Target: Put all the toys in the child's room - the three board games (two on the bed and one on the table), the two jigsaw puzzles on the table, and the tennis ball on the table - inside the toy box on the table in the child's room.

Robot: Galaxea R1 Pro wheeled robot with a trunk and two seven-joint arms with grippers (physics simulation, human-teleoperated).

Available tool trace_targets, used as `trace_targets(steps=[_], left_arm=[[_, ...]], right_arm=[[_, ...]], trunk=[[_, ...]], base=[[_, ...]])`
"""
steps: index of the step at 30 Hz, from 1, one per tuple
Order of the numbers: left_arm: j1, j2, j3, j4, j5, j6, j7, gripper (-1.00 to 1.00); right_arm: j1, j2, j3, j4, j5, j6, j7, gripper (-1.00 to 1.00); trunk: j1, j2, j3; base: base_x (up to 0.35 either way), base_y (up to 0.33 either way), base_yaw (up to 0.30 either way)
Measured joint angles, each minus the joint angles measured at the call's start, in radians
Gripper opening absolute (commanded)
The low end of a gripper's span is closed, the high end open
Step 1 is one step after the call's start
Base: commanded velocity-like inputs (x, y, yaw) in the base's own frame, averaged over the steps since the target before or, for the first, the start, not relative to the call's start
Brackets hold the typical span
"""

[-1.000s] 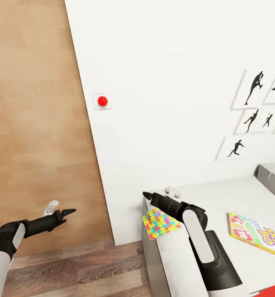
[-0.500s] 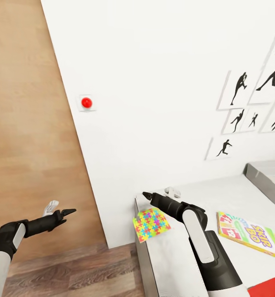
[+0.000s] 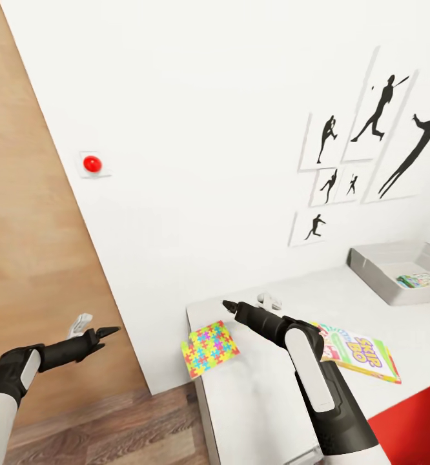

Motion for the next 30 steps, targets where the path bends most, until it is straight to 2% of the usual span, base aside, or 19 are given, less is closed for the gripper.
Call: trace_targets(steps=[8,18,30], left_arm=[[0.0,-0.001,0.0,0.0,0.0,-0.001,0.0,1.0],[0.0,-0.002,0.0,0.0,0.0,-0.001,0.0,1.0],[0.0,-0.004,0.0,0.0,0.0,-0.001,0.0,1.0]], right_arm=[[0.0,0.001,0.004,0.0,0.001,0.0,0.0,1.0],[0.0,0.001,0.005,0.0,0.001,0.0,0.0,1.0],[0.0,0.002,0.007,0.0,0.001,-0.001,0.0,1.0]], trunk=[[0.0,0.0,0.002],[0.0,0.0,0.016],[0.0,0.0,0.036]], base=[[0.0,-0.049,-0.013],[0.0,-0.012,-0.001],[0.0,-0.137,0.025]])
